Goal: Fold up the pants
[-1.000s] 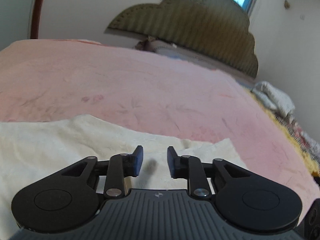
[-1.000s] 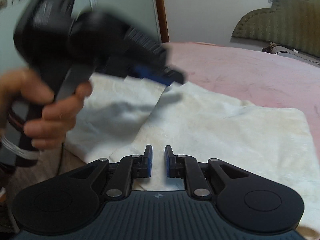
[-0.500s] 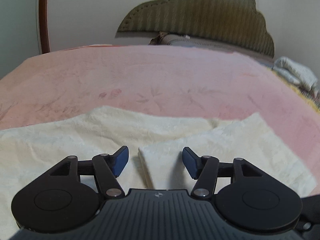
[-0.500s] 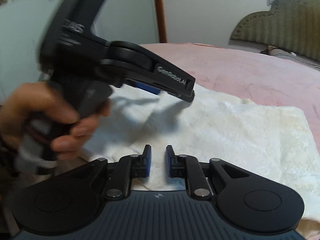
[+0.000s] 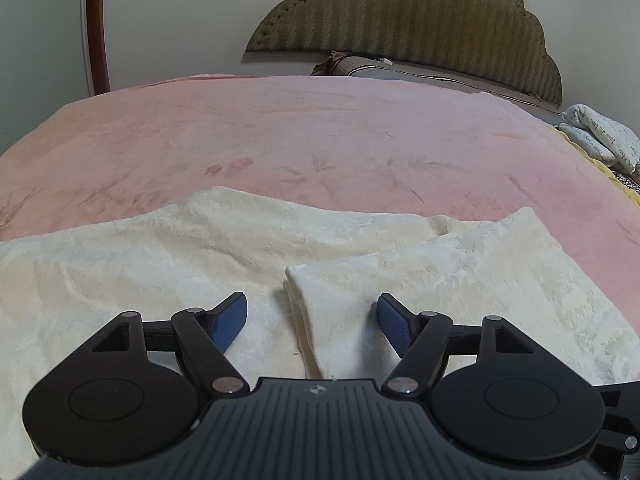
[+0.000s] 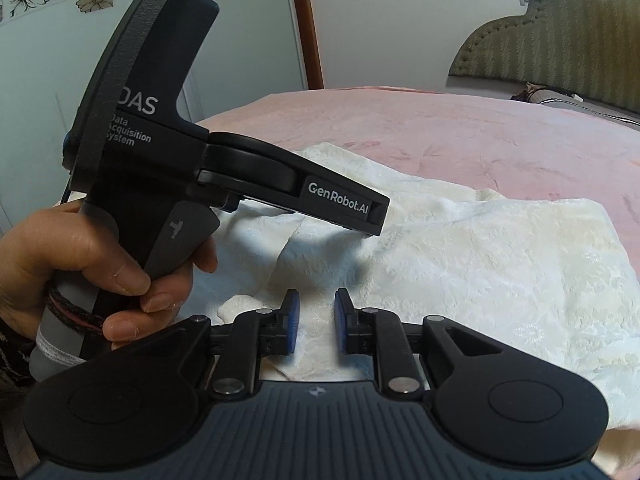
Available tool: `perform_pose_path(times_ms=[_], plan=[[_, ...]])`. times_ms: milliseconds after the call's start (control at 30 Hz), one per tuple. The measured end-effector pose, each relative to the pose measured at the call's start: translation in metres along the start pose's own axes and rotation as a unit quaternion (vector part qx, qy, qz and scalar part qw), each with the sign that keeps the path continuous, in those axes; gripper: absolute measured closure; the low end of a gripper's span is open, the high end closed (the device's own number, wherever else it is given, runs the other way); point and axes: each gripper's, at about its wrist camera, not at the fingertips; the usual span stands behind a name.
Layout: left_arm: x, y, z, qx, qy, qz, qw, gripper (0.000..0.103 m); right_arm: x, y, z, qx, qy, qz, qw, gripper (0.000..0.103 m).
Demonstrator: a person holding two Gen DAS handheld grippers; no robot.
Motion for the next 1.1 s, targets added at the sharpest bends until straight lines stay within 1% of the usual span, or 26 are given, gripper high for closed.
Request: perform_pose_path(times_ms=[167,267,300,433,567,667,767,833,867,933,1000,1100], plan=[[-0.003,-0.002,-0.002,0.001,-0.001,0.004,1.0000,0.024,0.002,-0.002,-0.002,0.005,0.005,0.001,1.000,0.084],[-0.008,-0.003,-0.003,0.003,-0.005,0.008,0.9999,0.017,0.004,-0.003,-0.004,0.007,0.008,0.003,1.000,0.084],[-0.009,-0.004,-0.004,0.004,-0.007,0.009,0.9999,0.016,0.005,-0.004,-0.004,0.007,0.009,0.004,1.000,0.084],[-0.016,-0.008,-0.005,0.007,-0.011,0.010,0.9999,0.015,0.006,-0.005,-0.005,0.007,0.010,0.004,1.000,0.084],[-0.024,-0.013,-0.007,0.008,-0.017,0.011,0.9998,0.015,0.001,-0.004,-0.003,0.003,0.000,-0.007,1.000,0.082],[-0.030,-0.016,-0.007,0.008,-0.021,0.012,0.9997,0.014,-0.004,-0.004,-0.001,0.000,-0.009,-0.018,1.000,0.080],[-0.036,-0.021,-0.009,0.010,-0.023,0.012,0.9996,0.014,-0.009,-0.004,0.001,-0.006,-0.021,-0.034,0.999,0.073],[-0.041,-0.025,-0.010,0.011,-0.024,0.013,0.9996,0.014,-0.013,-0.004,0.004,-0.012,-0.031,-0.049,0.998,0.062],[-0.043,-0.027,-0.011,0.012,-0.024,0.014,0.9995,0.014,-0.014,-0.005,0.006,-0.014,-0.034,-0.060,0.998,0.060],[-0.048,-0.031,-0.012,0.016,-0.023,0.022,0.9994,0.015,-0.019,-0.007,0.008,-0.010,-0.037,-0.070,0.997,0.059],[-0.053,-0.033,-0.013,0.019,-0.023,0.031,0.9991,0.015,-0.021,-0.009,0.009,-0.001,-0.031,-0.065,0.997,0.059],[-0.063,-0.036,-0.013,0.018,-0.033,0.039,0.9985,0.015,-0.023,-0.003,0.010,-0.017,-0.035,-0.065,0.997,0.059]])
Point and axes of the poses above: each gripper's, at about its wrist camera, not at the fingertips, and y roughly the way its jaws point, x to its right, z to its top, and after that the axes turned 12 degrees about -y, right-handed
